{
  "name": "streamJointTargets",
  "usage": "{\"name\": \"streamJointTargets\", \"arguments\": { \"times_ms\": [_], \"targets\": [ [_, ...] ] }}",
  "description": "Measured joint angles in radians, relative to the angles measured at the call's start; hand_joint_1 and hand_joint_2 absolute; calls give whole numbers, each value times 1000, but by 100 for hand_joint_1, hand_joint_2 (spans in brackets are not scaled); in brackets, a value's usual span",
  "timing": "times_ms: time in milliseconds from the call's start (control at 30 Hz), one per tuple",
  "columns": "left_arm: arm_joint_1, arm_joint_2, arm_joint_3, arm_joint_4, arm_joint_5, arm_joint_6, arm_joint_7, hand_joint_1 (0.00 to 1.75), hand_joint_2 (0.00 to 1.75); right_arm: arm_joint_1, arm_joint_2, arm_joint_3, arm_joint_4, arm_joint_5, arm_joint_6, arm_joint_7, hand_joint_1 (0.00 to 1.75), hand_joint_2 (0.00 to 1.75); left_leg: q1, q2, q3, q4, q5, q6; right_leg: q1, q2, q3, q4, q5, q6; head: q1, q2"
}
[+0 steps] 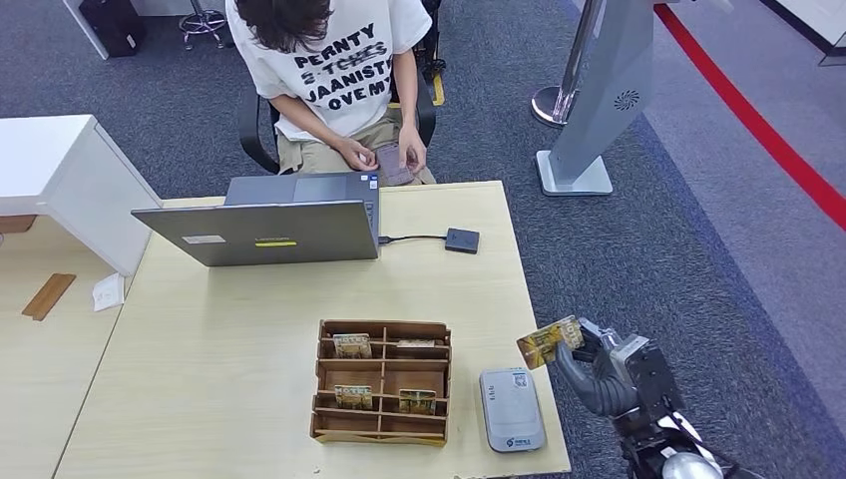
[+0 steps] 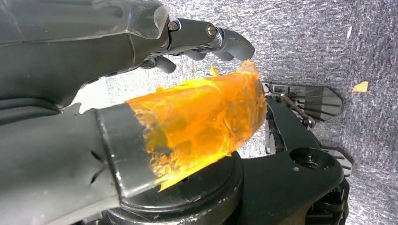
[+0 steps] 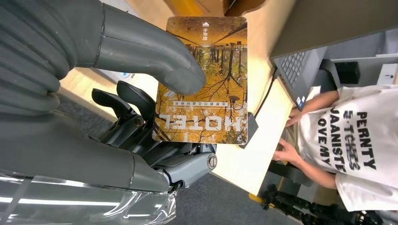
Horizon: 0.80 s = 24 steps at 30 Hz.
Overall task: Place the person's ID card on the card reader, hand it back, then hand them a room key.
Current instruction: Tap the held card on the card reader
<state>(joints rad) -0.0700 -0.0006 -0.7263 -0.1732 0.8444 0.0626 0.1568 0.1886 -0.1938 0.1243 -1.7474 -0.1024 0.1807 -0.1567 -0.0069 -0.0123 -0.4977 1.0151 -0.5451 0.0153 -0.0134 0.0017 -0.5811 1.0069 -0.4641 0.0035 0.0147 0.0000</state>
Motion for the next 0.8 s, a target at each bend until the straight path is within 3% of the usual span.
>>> {"name": "streamJointTargets", "arguments": {
  "times_ms": [533, 800],
  "targets": [
    [0, -1, 0, 0, 6, -5, 2, 0, 0, 28, -116, 12, -4, 46, 74, 0, 175, 175, 0, 0, 0, 0, 0, 0, 0, 0, 0, 0, 0, 0, 0, 0],
    [-1, -1, 0, 0, 6, -11, 2, 0, 0, 2, -176, 78, 6, 90, 137, -15, 175, 175, 0, 0, 0, 0, 0, 0, 0, 0, 0, 0, 0, 0, 0, 0]
  ]
}}
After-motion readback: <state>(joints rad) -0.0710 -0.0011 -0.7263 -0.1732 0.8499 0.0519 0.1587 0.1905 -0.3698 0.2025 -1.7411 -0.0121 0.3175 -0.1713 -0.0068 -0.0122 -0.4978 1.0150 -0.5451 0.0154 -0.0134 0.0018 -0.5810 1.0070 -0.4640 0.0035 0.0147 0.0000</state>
